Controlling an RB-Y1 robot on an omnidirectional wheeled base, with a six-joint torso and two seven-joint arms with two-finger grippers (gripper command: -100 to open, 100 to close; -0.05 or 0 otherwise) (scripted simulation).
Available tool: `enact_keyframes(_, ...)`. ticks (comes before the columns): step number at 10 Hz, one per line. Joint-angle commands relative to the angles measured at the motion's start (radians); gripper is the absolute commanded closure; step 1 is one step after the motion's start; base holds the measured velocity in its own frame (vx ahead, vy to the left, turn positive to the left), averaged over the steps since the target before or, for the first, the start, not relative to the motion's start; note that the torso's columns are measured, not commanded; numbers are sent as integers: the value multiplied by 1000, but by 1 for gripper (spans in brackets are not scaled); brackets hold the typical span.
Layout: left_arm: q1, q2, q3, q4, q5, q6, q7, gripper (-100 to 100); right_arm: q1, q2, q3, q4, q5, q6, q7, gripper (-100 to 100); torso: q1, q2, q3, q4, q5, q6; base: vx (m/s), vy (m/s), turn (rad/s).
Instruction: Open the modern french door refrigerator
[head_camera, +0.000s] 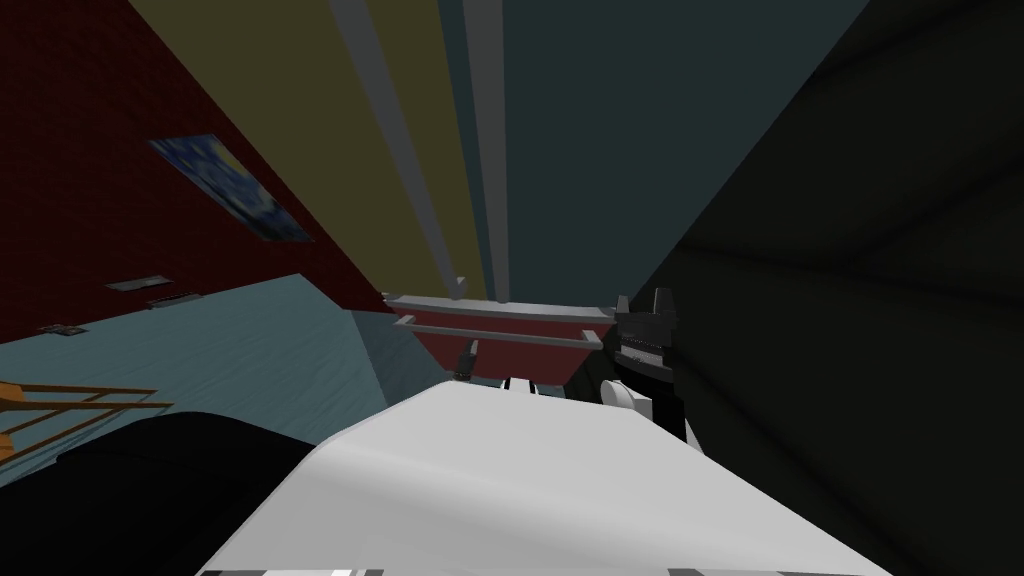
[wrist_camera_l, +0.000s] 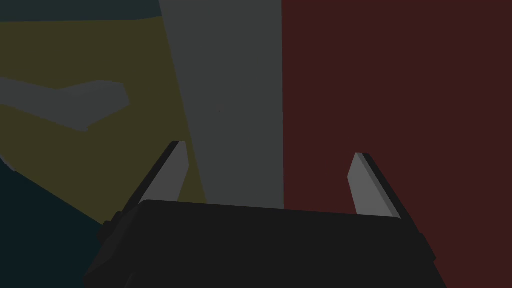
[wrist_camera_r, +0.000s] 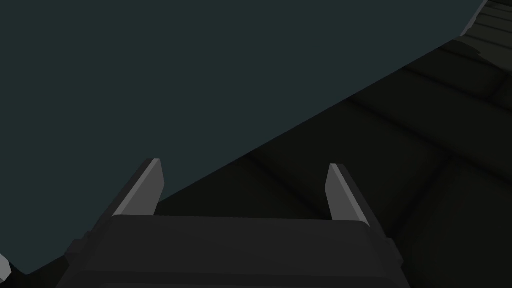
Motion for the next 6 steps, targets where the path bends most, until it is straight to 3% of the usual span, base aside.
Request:
enact_keyframes(1, -2, -57, 1, 21, -1, -17, -3, -100, 0, 0, 0, 0, 0, 0, 0, 0, 0, 0, 0, 0, 0, 0, 16, -2, -2)
enact_keyframes(2, -11, -46, 2, 33, 0, -21, -5, -100, 0, 0, 0, 0, 0, 0, 0, 0, 0, 0, 0, 0, 0, 0, 6, -2, 0)
enact_keyframes(6, -139, -56, 54, 138, 22, 4, -41, -100, 0, 0, 0, 0, 0, 0, 0, 0, 1, 2, 1, 1, 0, 0, -84, 26, -75)
